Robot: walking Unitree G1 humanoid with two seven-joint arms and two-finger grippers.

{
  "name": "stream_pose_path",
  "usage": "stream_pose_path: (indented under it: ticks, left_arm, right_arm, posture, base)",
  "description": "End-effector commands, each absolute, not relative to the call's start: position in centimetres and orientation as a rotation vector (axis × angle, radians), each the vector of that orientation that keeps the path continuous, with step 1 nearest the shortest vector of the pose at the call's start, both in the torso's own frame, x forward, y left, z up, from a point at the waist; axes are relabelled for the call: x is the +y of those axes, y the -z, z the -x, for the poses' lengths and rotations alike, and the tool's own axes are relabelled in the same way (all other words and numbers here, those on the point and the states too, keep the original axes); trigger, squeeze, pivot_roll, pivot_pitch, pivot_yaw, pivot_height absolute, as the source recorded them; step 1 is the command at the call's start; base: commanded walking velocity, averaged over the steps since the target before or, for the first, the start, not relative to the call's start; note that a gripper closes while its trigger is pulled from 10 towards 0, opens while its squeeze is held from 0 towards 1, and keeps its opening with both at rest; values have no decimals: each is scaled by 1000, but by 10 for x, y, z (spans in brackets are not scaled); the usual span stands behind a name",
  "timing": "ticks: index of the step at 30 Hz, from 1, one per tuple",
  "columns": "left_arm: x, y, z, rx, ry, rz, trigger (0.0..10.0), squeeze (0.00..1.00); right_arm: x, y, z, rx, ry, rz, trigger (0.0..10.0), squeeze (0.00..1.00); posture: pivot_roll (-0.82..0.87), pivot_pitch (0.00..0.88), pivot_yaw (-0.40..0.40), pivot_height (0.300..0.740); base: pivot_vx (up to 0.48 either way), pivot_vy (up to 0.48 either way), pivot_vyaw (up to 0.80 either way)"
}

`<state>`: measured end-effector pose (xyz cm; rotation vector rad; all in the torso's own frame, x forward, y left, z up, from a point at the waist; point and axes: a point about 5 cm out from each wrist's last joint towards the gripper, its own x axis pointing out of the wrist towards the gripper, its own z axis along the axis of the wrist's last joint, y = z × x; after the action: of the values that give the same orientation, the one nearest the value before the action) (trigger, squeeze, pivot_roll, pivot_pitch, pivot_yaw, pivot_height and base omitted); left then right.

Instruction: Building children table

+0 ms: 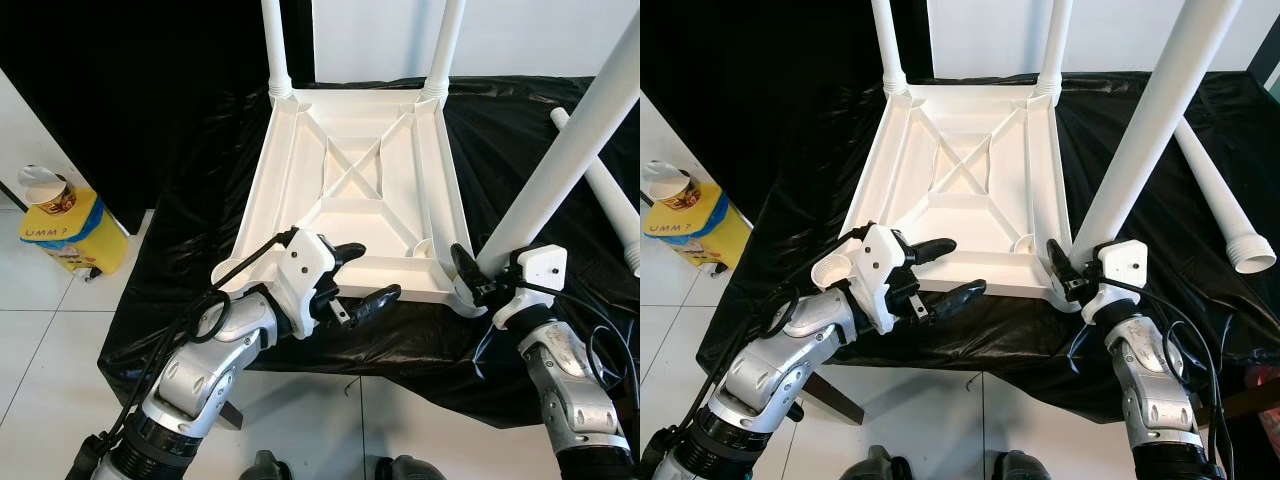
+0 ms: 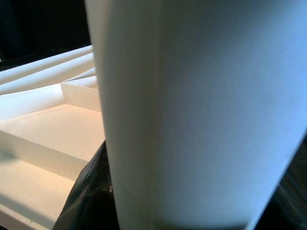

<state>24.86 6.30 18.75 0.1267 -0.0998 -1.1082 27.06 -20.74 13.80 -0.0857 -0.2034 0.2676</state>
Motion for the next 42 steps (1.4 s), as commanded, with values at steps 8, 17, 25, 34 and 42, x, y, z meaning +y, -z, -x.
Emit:
stream_pose_path:
  ticks: [8,17,25,34,42]
  left_arm:
    - [65,-190,-247,-102,1148,-129,10000,0]
    - [65,-191,-247,-101,1148,-130,10000,0]
    - [65,-191,-247,-101,1142,-126,10000,0]
    - [66,-191,-248,-105,1135,-123,10000,0]
    - [65,-191,-248,-106,1132,-123,10000,0]
  right_arm:
    - [-209,-123,-268,-138,-266,35,0,0]
    - [-206,-105,-264,-33,-62,-39,10000,0]
    - [-194,-101,-263,9,101,-46,10000,0]
    - [-183,-105,-258,23,378,-116,10000,0]
    - [-181,-108,-257,22,390,-121,10000,0]
  posture:
    - [24,92,46,740]
    - [23,101,46,740]
    - [22,101,43,740]
    - [26,99,35,740]
    - [27,99,30,740]
  base:
    - [0,0,0]
    - [0,0,0]
    - [0,0,0]
    - [0,0,0]
    - [0,0,0]
